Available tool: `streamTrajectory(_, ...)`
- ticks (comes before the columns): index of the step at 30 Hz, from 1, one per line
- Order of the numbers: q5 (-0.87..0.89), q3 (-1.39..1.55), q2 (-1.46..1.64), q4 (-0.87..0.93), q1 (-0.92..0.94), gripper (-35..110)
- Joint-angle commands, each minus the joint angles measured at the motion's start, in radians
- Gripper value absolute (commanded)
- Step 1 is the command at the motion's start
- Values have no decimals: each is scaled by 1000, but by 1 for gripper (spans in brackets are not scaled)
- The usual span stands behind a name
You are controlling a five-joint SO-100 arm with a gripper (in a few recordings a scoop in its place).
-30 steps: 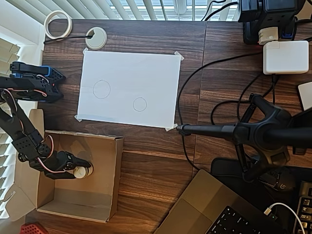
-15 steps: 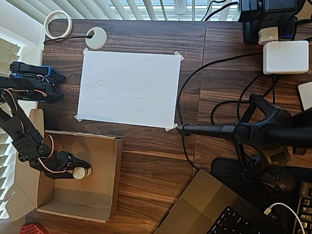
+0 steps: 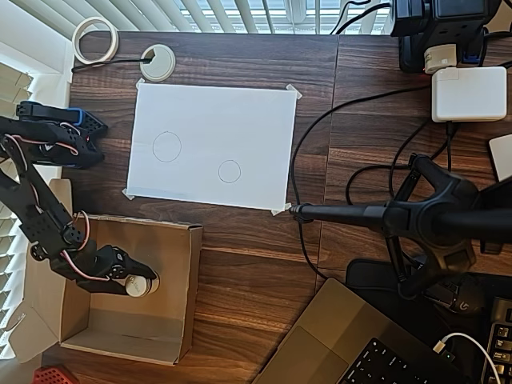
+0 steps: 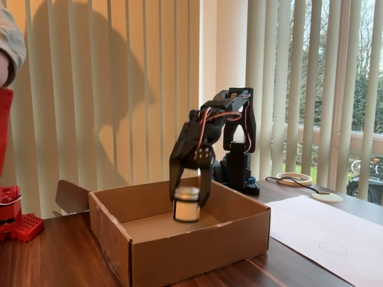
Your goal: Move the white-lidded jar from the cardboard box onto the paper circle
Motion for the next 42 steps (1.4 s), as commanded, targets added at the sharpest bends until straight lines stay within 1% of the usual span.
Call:
streamTrajectory(1, 35, -138, 225, 6, -49, 15)
streamTrajectory(7, 132, -146, 333, 5, -232, 14)
streamTrajectory(14, 190, -20, 393, 6, -531, 14)
streamTrajectory(18, 229, 28, 367, 74, -683, 13)
streamTrajectory(21, 239, 44, 318, 138, -752, 13)
streamTrajectory(24, 255, 44, 264, 222, -790, 13)
streamTrajectory(27, 264, 55, 219, 252, -811, 12)
streamTrajectory(30, 241, 66, 160, 209, -811, 11)
streamTrajectory(37, 204, 37, -34, 37, -776, 11)
streamTrajectory(42, 189, 84, -58, -40, -767, 11)
